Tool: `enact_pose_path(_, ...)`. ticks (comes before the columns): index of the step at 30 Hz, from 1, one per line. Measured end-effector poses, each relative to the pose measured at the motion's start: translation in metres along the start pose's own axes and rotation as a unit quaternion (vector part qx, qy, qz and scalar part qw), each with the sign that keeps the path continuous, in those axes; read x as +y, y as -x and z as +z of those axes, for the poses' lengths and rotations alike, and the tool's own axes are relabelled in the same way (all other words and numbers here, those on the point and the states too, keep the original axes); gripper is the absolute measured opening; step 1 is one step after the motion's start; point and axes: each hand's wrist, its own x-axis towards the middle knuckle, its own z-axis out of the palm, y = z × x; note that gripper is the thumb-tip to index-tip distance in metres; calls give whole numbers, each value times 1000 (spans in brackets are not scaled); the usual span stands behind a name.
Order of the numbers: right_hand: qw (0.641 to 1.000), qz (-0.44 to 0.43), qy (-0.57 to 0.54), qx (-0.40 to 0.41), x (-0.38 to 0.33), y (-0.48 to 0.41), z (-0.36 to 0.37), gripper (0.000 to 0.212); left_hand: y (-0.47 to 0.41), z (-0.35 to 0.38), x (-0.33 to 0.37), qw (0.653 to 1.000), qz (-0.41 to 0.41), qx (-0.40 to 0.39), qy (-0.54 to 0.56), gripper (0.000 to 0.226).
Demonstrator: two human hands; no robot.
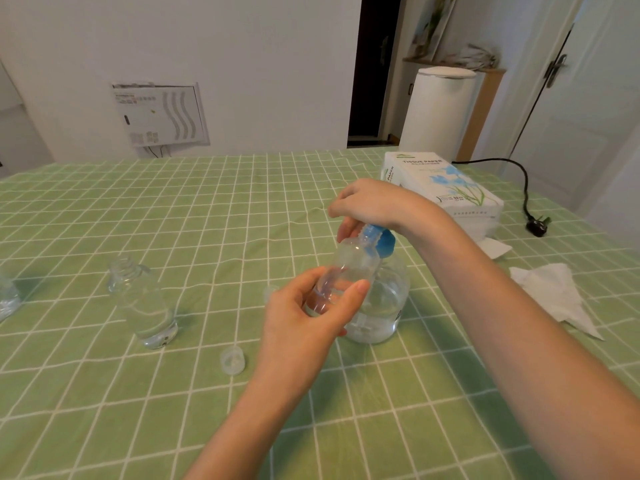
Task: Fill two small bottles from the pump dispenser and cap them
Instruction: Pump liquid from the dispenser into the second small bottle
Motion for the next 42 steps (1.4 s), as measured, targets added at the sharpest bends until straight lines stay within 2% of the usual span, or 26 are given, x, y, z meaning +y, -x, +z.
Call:
enact_pose_path(5,1000,-1,1,3,1,2,3,45,1,0,-1,1000,-2,0,4,13)
enact_pose_path(13,999,-12,25,29,-8,4,-8,42,0,1,2,1000,2,6,18,35)
enact_pose_path(22,1000,-10,-9,10,-3,1,-5,44,0,2,1,1000,5,-1,13,32)
enact_pose_path(28,1000,-5,-14,0,2,1,1,47,0,0,0,1000,-1,-2,2,14)
enact_pose_path(32,1000,-5,-13,2,1,2,2,47,0,0,0,1000,-1,-6,4,12)
enact_pose_path(38,999,-16,1,32,-5,4,-8,43,-1,1,2,1000,8,-6,10,23)
enact_pose_path(42,1000,-16,-3,15,-8,5,-7,44,-1,1,3,1000,10,0,9,28)
